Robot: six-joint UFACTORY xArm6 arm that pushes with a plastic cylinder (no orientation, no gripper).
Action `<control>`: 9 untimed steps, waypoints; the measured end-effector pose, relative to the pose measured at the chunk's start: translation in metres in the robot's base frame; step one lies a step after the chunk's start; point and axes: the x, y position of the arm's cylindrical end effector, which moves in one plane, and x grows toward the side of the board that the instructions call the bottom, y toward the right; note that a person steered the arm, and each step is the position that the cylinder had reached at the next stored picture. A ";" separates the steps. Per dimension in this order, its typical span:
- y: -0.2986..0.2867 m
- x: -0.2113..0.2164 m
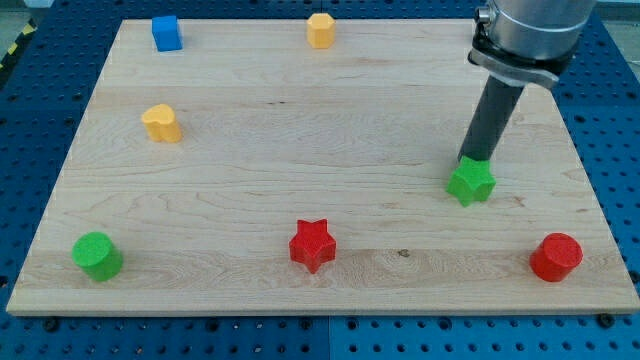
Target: Move the arm towards the left of the red star
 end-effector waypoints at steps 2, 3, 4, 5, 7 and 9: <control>-0.006 0.036; -0.006 0.040; -0.030 0.008; -0.088 -0.007; -0.235 -0.002; -0.285 0.057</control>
